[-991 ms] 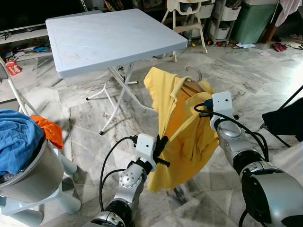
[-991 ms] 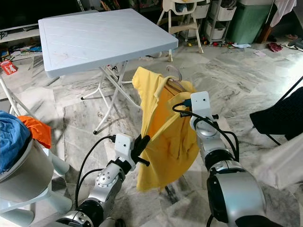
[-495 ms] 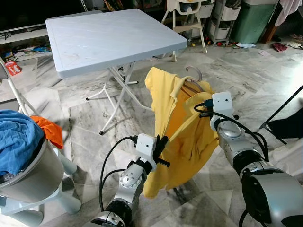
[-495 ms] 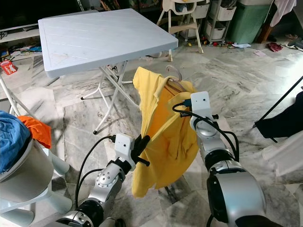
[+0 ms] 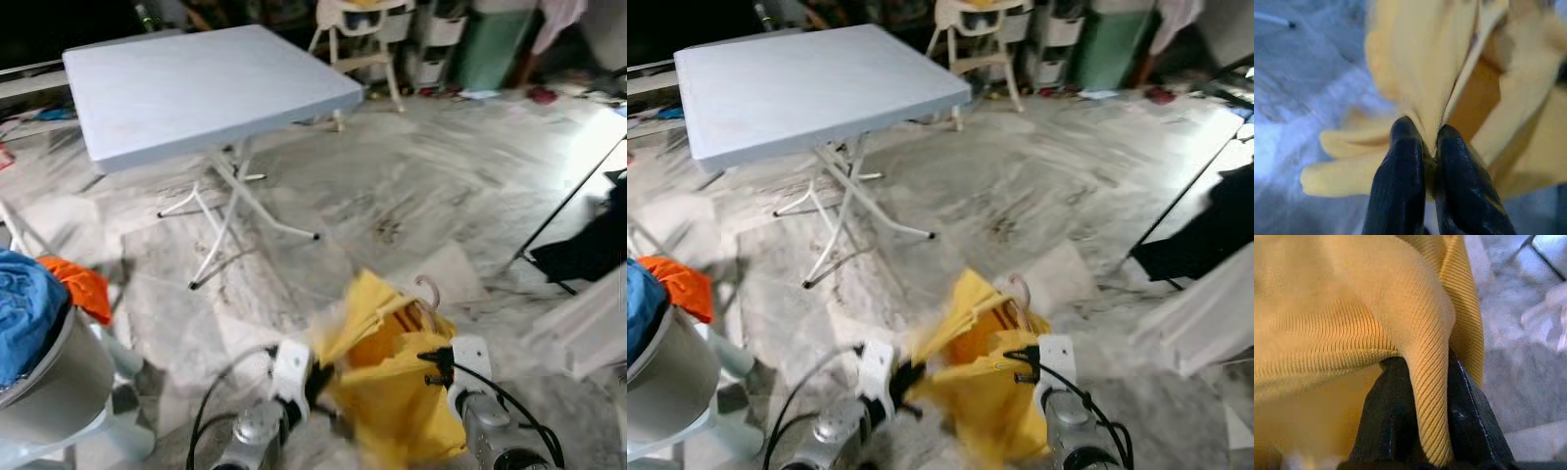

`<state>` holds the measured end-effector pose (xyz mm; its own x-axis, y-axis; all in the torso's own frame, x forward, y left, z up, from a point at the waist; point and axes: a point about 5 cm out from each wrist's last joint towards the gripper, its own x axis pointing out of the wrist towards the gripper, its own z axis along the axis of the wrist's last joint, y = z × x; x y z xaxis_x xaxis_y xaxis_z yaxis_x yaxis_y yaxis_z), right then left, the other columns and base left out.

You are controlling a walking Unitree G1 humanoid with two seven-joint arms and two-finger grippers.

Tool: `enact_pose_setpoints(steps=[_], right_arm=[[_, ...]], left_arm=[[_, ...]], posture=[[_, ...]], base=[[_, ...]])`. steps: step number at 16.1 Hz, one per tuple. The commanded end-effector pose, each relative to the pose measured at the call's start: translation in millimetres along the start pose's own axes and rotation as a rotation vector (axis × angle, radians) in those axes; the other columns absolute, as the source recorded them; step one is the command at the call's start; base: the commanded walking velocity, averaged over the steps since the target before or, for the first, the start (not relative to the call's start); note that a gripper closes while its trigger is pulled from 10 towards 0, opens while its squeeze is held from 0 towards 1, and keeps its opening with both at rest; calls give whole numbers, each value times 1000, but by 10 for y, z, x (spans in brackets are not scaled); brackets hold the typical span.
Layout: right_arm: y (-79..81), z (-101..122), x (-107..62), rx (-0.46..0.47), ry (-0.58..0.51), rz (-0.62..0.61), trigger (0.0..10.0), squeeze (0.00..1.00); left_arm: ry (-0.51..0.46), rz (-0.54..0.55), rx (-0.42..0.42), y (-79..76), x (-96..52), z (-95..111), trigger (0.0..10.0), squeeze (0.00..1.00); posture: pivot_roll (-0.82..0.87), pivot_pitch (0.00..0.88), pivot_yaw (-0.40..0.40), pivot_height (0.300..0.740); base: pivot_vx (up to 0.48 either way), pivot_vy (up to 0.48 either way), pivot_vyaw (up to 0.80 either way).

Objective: Hang hanger

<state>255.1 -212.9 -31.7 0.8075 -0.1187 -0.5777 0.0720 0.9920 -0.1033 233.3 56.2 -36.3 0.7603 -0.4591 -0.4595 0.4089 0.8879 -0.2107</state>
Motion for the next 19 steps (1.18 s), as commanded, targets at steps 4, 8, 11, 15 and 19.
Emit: enact_pose_setpoints(steps=[4, 8, 11, 15, 19], right_arm=[[-204, 269, 34, 71, -109, -100, 10000, 0], [-284, 344, 46, 91, -119, -138, 10000, 0], [-221, 339, 52, 94, -116, -114, 10000, 0], [-106, 320, 56, 86, -113, -87, 10000, 0], [-87, 238, 36, 82, -98, -83, 10000, 0]], left_arm=[[-128, 496, 44, 1027, -41, 869, 10000, 0], [-118, 537, 33, 1103, -75, 870, 10000, 0], [-122, 516, 4, 1111, -89, 841, 10000, 0], [-124, 509, 15, 1129, -104, 837, 10000, 0], [-122, 506, 27, 1139, -106, 846, 10000, 0]], posture=[[-104, 0, 0, 740], [-103, 0, 0, 740], [-96, 130, 33, 740], [-91, 135, 40, 740], [-92, 135, 48, 740]], base=[[0, 0, 0], [0, 0, 0], [100, 0, 0], [420, 0, 0], [372, 0, 0]])
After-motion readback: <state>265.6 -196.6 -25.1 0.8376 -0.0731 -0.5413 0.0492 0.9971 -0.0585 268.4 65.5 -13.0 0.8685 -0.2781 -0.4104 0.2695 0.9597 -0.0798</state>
